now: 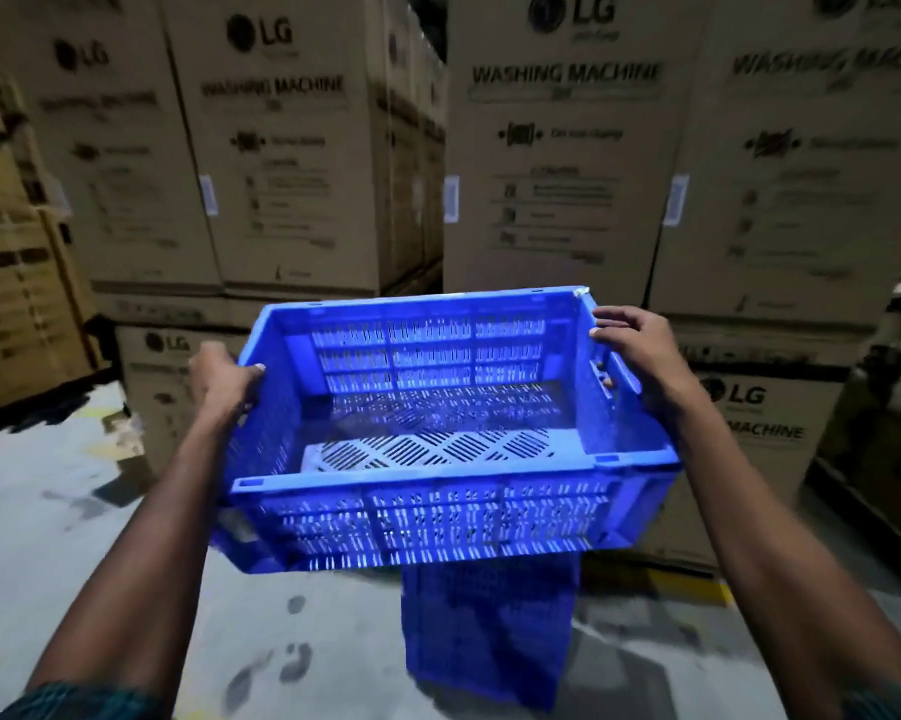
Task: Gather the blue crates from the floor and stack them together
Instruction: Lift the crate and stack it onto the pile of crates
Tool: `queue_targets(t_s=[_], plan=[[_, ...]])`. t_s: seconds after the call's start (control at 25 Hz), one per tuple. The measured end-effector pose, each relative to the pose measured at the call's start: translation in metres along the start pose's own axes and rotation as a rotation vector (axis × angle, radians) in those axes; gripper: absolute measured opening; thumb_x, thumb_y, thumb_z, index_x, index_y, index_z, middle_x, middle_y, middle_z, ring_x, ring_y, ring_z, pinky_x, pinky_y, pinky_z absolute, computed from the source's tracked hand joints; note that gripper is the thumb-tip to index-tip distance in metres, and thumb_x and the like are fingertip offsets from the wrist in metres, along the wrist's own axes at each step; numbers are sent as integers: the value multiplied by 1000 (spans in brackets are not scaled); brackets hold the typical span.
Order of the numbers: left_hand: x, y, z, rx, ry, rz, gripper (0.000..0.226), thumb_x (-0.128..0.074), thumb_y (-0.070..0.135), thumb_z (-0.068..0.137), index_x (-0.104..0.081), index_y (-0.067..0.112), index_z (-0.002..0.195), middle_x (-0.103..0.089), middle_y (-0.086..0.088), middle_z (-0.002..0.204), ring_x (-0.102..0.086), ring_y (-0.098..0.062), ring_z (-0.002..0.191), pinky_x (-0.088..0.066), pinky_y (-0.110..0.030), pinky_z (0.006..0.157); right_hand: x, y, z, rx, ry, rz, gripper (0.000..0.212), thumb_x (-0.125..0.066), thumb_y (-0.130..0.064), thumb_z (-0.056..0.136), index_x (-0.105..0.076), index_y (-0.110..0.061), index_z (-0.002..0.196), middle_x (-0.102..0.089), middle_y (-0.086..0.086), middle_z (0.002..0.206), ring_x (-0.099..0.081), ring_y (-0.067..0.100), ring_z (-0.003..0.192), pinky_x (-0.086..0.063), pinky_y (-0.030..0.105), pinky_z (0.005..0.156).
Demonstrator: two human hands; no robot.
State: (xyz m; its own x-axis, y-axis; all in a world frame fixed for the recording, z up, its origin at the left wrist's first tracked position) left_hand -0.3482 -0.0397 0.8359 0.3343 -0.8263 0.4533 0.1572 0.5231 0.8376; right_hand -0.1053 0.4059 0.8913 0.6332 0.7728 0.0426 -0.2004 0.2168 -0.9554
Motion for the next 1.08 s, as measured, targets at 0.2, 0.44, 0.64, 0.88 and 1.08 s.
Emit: queue_targets(t_s=[0.2,0.44,0.64,0.88,1.08], plan=[[-35,66,74,-60,-35,-151,20,-77,14,76,-68,-4,71,-68,-23,62,-61,-24,46,-52,-33,45,11,-38,43,30,95,103,25,-64,-7,83,-71,-12,107,-69,8,91,-59,20,64,-54,38,60],[-86,116,137,-107,-64,-155,19,-73,16,64,-65,0,55,-64,-20,50,-59,-24,39,-56,-54,43,-5,-41,96,100,264,-42,26,-59,-2,85,-69,-11,107,-68,4,96,-61,17,83,-50,27,59],[-128,155,179,-117,-109,-168,16,-72,14,61,-66,0,56,-64,-18,49,-61,-23,41,-56,-56,44,-4,-41,148,120,360,-284,30,-64,-8,76,-70,-21,102,-71,8,104,-60,19,72,-50,31,51],[-185,203,219,-127,-154,-115,11,-68,7,61,-66,-1,54,-64,-18,48,-69,-33,49,-54,-51,39,9,-42,227,118,422,-404,27,-64,-9,77,-69,-24,98,-70,2,94,-64,23,76,-54,35,47],[-235,232,236,-196,-189,38,10,-65,3,64,-68,-3,57,-66,-20,52,-69,-32,50,-58,-44,45,24,-15,296,79,404,-554,23,-66,-11,81,-73,-17,102,-71,7,91,-64,23,83,-48,29,65]])
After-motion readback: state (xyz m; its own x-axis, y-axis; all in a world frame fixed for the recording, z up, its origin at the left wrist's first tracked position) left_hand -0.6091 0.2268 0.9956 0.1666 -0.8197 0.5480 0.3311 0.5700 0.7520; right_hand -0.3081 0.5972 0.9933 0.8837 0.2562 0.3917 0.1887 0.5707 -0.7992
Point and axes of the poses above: each hand's wrist, its own z-axis towards the middle knuckle, its own x-axis out of the back of the hand, y = z × x, the point moved 2 cm from there along z, towards the middle knuckle
